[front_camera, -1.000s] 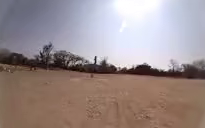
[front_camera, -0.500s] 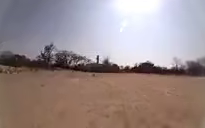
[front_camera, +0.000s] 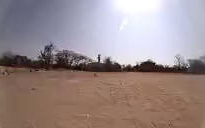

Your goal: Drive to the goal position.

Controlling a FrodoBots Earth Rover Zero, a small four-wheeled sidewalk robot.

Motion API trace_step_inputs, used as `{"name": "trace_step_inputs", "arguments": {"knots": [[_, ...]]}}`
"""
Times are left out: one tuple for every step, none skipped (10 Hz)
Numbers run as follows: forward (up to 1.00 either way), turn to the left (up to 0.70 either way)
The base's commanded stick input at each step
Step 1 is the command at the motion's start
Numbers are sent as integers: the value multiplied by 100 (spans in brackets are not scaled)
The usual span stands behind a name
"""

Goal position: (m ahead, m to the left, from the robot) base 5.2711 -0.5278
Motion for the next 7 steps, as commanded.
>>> {"name": "trace_step_inputs", "arguments": {"knots": [[100, 0], [100, 0], [100, 0], [100, 0], [100, 0], [100, 0], [100, 0]]}}
